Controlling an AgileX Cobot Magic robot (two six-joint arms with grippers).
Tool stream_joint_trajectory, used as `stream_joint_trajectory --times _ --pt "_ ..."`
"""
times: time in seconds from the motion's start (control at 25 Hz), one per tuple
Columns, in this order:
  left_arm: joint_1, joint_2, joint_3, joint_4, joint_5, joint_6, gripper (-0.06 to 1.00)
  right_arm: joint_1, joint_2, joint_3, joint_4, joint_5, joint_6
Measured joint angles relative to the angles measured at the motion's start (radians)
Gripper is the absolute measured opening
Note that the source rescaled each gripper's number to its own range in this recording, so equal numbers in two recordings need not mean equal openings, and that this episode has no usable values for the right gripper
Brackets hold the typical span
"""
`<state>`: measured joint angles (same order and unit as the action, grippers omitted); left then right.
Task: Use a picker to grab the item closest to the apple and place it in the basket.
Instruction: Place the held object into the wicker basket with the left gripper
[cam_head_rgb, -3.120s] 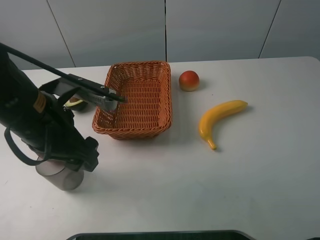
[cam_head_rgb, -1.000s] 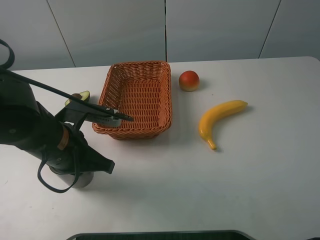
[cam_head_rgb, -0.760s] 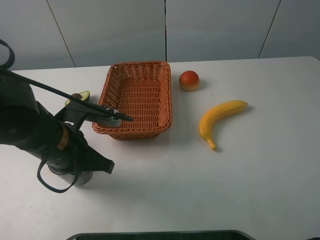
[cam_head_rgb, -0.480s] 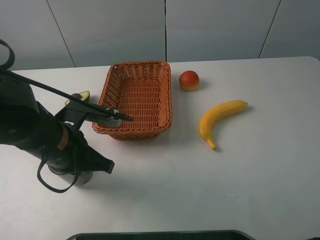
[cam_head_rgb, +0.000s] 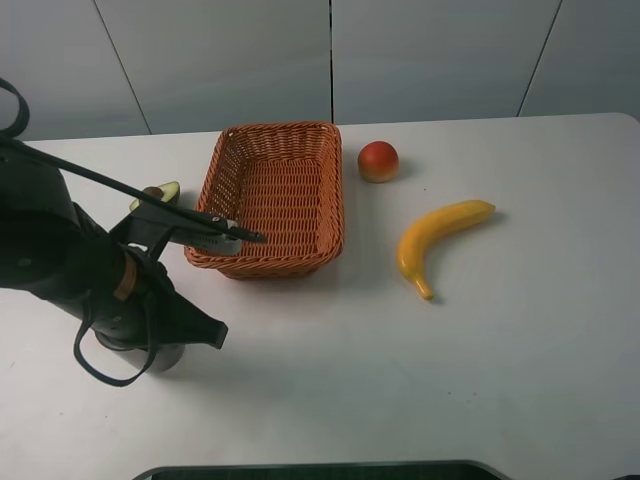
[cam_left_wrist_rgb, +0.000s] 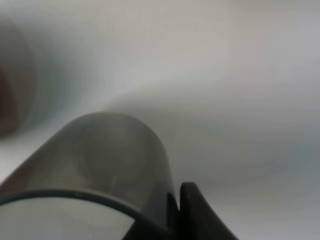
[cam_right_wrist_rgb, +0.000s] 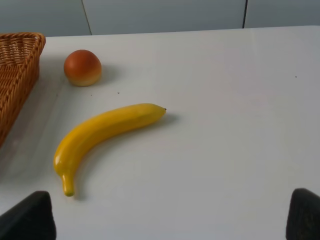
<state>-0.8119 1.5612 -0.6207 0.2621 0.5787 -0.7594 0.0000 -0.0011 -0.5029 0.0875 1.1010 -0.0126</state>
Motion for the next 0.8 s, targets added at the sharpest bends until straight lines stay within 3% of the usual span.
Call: stream_joint_trajectory --times 0.24,0.4,0.64,0.8 --pt "0.000 -0.107 -0.028 -0.078 0.068 0.120 0.00 0.000 0.000 0.000 0.000 0.000 0.000" --pt "0.000 -0.228 -0.080 -0.133 0.186 0.225 0.00 0.000 0.000 0.000 0.000 0.000 0.000" --pt "0.000 -0.367 -0.202 -0.118 0.394 0.272 0.00 0.000 0.000 0.000 0.000 0.000 0.000" --pt "0.000 -0.396 -0.307 -0.100 0.478 0.310 0.00 0.000 0.000 0.000 0.000 0.000 0.000"
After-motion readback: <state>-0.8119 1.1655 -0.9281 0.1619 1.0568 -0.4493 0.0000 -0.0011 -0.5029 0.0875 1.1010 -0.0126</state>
